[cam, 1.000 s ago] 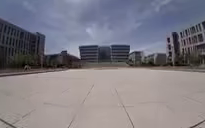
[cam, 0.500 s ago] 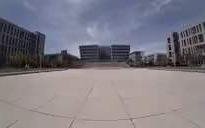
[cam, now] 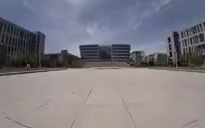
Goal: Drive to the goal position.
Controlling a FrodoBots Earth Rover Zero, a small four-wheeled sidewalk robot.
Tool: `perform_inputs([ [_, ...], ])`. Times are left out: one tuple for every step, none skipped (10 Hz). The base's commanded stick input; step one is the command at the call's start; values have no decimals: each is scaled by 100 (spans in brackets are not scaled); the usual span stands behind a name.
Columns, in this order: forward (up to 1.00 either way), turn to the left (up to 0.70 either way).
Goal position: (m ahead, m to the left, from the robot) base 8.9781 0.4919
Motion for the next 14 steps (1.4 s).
perform_inputs([
  [70, 0],
  [70, 0],
  [70, 0],
  [70, 0],
  [70, 0],
  [70, 0],
  [70, 0],
  [70, 0],
  [70, 0],
  [70, -13],
  [70, -28],
  [70, -10],
  [70, -4],
  [70, 0],
])
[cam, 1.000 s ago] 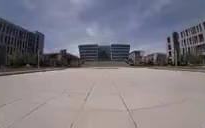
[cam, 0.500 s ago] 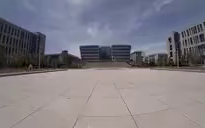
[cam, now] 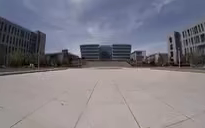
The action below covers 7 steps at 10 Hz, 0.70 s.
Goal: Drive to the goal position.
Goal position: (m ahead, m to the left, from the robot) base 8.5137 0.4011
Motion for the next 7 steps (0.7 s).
perform_inputs([
  [70, 0],
  [70, 0],
  [70, 0],
  [70, 0],
  [70, 0],
  [70, -13],
  [70, -19],
])
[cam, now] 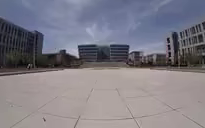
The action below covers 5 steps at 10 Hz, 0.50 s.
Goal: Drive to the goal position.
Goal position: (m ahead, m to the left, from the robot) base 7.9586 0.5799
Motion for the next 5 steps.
perform_inputs([
  [70, -24],
  [70, -30],
  [70, -28],
  [70, -1],
  [70, 0],
])
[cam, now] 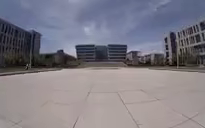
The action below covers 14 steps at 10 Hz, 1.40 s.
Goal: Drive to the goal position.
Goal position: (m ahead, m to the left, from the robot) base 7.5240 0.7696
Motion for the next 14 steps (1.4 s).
perform_inputs([
  [70, 0],
  [70, 0],
  [70, 0],
  [70, 0],
  [70, 0],
  [70, -27],
  [70, -24],
  [70, -9],
  [70, 0],
  [70, 0],
  [70, 0],
  [70, 0],
  [70, 0],
  [70, 0],
])
